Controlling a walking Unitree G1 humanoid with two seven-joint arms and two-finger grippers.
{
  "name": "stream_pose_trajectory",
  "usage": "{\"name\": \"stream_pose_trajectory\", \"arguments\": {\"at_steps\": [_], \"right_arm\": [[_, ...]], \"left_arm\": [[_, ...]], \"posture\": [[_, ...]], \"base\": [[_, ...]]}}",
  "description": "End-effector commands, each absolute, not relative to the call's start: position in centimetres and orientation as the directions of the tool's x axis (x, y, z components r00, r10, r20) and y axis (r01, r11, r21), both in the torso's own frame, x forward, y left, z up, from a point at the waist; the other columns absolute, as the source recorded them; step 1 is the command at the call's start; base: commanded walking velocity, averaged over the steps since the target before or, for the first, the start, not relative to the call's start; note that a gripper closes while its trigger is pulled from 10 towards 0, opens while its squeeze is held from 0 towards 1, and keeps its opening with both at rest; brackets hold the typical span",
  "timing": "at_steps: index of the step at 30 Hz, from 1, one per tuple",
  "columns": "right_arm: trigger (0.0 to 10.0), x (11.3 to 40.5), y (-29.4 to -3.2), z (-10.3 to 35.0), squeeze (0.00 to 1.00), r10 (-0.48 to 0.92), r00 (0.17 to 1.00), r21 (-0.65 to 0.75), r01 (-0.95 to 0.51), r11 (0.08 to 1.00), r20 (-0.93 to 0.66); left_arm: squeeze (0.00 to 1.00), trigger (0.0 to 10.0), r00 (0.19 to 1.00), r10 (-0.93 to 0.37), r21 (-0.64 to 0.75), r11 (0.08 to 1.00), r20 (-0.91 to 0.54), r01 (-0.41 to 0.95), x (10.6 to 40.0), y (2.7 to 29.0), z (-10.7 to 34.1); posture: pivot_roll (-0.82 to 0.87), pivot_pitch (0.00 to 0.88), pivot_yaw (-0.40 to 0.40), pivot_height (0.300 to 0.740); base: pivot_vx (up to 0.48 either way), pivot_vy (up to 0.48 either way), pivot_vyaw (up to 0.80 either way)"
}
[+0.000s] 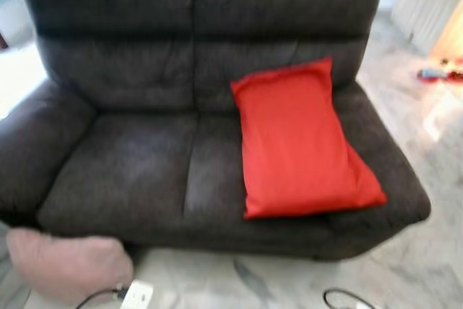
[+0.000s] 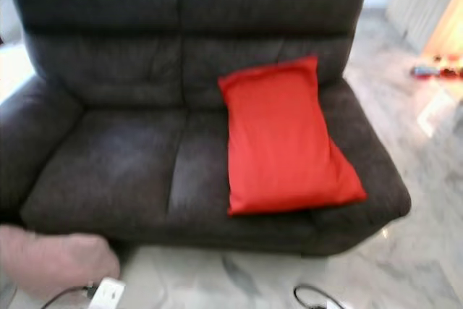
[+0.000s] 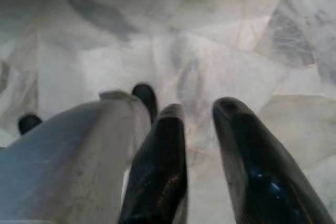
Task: Move the pillow to the sofa from floor
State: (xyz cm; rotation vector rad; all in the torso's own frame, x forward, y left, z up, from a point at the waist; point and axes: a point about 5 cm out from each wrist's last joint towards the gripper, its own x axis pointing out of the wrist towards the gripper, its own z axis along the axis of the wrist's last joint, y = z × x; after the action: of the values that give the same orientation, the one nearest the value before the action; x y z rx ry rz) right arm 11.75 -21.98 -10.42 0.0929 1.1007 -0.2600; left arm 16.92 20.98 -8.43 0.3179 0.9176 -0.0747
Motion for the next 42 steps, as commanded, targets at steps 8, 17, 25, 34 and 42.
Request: {"name": "stream_pose_trajectory", "arguments": {"at_steps": [8, 17, 25, 34, 42], "right_arm": [[10.0, 12.09, -21.01, -10.52, 0.0, -0.139, 0.42, -0.046, 0.225, 0.973, -0.897], [10.0, 12.13, -21.37, -10.45, 0.0, -0.147, 0.42, -0.049, 0.236, 0.971, -0.895], [10.0, 12.02, -21.36, -10.48, 0.0, -0.149, 0.422, -0.048, 0.242, 0.969, -0.894], [10.0, 11.86, -21.27, -10.53, 0.0, -0.142, 0.423, -0.039, 0.243, 0.969, -0.895], [10.0, 11.73, -21.3, -10.56, 0.0, -0.143, 0.423, -0.036, 0.252, 0.967, -0.895]], "left_arm": [[0.0, 10.0, 0.57, 0.093, 0.24, 0.952, -0.817, 0.189, 15.68, 21.84, -8.84], [0.0, 10.0, 0.567, 0.094, 0.24, 0.952, -0.819, 0.188, 15.54, 21.77, -8.92], [0.0, 10.0, 0.565, 0.09, 0.236, 0.953, -0.82, 0.191, 15.48, 21.46, -9.01], [0.0, 10.0, 0.556, 0.086, 0.235, 0.951, -0.827, 0.202, 15.23, 21.45, -9.12], [0.0, 10.0, 0.553, 0.087, 0.237, 0.95, -0.829, 0.205, 15.16, 21.55, -9.13]], "posture": [[-0.04, 0.086, -0.024, 0.74], [-0.04, 0.081, -0.023, 0.74], [-0.04, 0.072, -0.024, 0.74], [-0.04, 0.065, -0.021, 0.74], [-0.04, 0.069, -0.02, 0.74]], "base": [[0.0, 0.401, 0.32], [0.0, 0.398, 0.0], [0.0, 0.397, 0.0], [0.0, 0.398, 0.0], [0.0, 0.398, 0.0]]}}
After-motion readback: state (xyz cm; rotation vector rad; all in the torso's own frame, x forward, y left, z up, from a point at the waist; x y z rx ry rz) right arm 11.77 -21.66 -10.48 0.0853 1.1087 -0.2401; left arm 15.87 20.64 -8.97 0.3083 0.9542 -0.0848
